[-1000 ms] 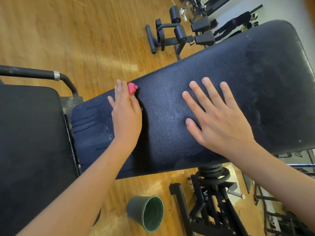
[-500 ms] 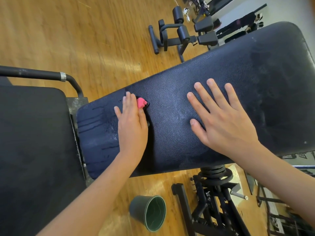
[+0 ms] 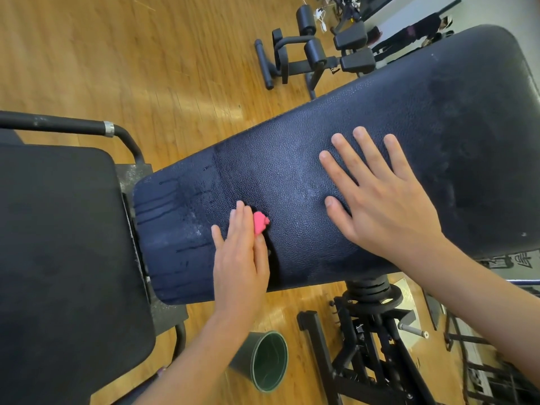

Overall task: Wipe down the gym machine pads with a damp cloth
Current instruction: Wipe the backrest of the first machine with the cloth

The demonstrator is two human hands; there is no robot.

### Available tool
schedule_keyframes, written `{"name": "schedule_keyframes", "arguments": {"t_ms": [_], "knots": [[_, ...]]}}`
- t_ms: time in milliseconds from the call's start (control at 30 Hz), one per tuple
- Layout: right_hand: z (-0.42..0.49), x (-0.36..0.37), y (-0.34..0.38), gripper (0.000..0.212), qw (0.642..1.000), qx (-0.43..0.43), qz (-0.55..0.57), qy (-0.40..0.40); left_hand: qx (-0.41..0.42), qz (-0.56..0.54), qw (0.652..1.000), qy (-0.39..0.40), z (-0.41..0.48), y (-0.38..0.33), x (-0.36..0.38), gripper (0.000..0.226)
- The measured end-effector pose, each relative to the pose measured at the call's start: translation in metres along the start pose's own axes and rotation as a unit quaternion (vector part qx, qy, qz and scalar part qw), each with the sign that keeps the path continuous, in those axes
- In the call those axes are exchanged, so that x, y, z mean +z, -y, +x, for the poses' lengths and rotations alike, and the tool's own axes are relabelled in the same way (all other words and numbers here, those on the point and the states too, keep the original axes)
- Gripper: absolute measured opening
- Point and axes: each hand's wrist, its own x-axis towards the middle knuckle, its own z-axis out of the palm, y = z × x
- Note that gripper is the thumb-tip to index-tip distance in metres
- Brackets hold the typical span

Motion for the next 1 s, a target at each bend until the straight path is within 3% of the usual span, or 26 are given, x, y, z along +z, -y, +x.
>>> {"name": "schedule_keyframes", "arguments": {"t_ms": [267,567,1000], "knots": [[0.000,0.001,0.001,0.063,1.000,0.001,0.000,-0.007,0.042,0.045,0.994,0.088,0.036,0.011,-0.008,0.057],[0.001,0.000,0.002,0.062,1.000,0.001,0.002,-0.006,-0.052,-0.035,0.997,0.054,0.006,-0.002,0.004,0.056],[0.001,-0.001,0.002,0.063,1.000,-0.001,0.005,-0.003,-0.079,-0.014,0.989,0.124,-0.039,-0.009,-0.002,0.055]]}}
